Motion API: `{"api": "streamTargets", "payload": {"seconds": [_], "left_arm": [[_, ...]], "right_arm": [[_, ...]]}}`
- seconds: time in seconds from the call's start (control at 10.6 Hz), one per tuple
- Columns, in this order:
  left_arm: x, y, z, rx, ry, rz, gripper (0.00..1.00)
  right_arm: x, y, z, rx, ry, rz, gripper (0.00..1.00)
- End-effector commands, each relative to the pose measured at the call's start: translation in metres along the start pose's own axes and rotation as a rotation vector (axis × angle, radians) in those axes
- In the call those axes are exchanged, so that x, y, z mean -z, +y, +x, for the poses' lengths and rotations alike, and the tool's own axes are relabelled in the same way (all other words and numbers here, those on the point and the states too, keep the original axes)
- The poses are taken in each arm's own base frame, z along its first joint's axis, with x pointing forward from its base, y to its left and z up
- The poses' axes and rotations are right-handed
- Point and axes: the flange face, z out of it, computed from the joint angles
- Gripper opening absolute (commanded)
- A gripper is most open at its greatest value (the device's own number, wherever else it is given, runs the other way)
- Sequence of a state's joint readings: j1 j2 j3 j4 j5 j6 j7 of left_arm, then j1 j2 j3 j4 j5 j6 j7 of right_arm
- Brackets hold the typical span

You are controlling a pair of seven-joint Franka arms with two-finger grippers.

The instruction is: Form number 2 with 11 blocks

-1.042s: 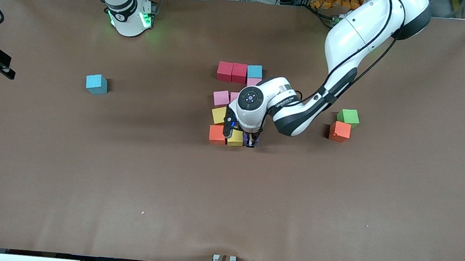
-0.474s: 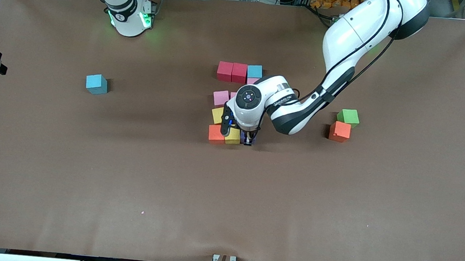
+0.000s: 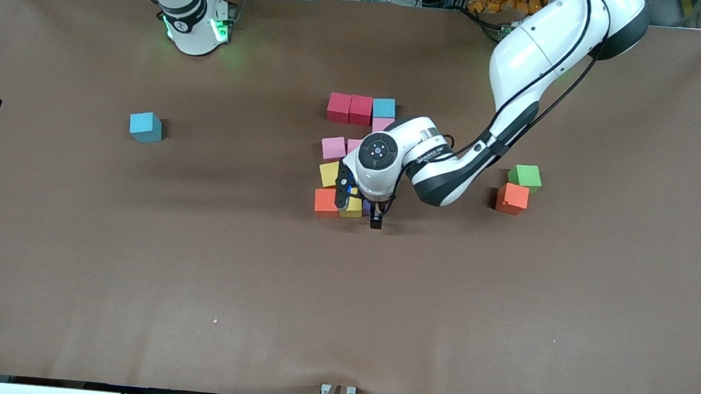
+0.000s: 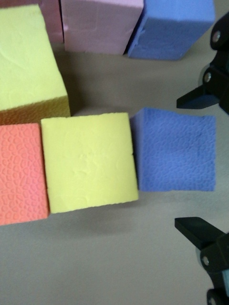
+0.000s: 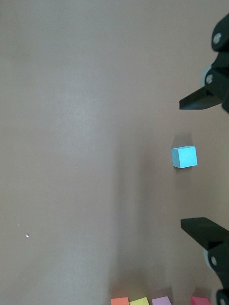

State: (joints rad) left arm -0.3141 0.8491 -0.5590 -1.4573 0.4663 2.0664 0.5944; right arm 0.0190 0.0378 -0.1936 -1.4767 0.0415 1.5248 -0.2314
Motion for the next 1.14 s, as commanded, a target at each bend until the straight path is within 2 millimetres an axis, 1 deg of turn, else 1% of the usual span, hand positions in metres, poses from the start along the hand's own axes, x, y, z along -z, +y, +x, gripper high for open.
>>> {"api": "streamTargets", "payload": {"seconds": [0.0,0.09,0.19,0.28,0.38,0.47,0.57,0.66,0.76,0.85,0.95,1.04], "left_arm": [[0.043,0.006,-0.008,0.023,-0.02,-0.022,1.0],[0.061,0.007,-0.012,0.037,-0.022,-0.026,1.0],[0.082,0.003,-0.024,0.071,-0.02,-0.033,1.0],[0.105,-0.004,-0.044,0.123,-0.022,-0.035,1.0],[0.13,-0.017,-0.074,0.174,-0.031,-0.036,1.0],[0.154,-0.028,-0.104,0.228,-0.027,-0.036,1.0],[0.176,-0.035,-0.13,0.271,-0.034,-0.024,1.0],[0.207,-0.041,-0.16,0.326,-0.027,0.004,1.0],[0.234,-0.047,-0.194,0.409,-0.021,0.027,1.0],[0.259,-0.051,-0.225,0.5,-0.016,0.06,1.0],[0.278,-0.054,-0.254,0.582,-0.015,0.081,1.0],[0.29,-0.059,-0.286,0.656,-0.014,0.093,1.0]], "right_arm": [[0.002,0.022,-0.006,-0.038,0.004,0.02,1.0],[0.002,0.022,-0.006,-0.031,0.004,0.022,1.0],[0.002,0.019,-0.005,-0.02,0.004,0.02,1.0],[0.001,0.011,-0.003,-0.005,0.001,0.017,1.0],[0.001,0.003,-0.001,0.013,-0.002,0.011,1.0],[0.001,0.003,-0.001,0.017,-0.002,0.011,1.0],[0.0,-0.003,0.0,0.028,-0.005,0.012,1.0],[0.001,-0.01,0.001,0.041,-0.007,0.008,1.0],[0.0,-0.02,0.003,0.06,-0.015,-0.006,1.0],[0.001,-0.025,0.002,0.071,-0.022,-0.014,1.0],[0.002,-0.024,0.0,0.069,-0.024,-0.014,1.0],[0.003,-0.024,-0.001,0.069,-0.026,-0.015,1.0]]}}
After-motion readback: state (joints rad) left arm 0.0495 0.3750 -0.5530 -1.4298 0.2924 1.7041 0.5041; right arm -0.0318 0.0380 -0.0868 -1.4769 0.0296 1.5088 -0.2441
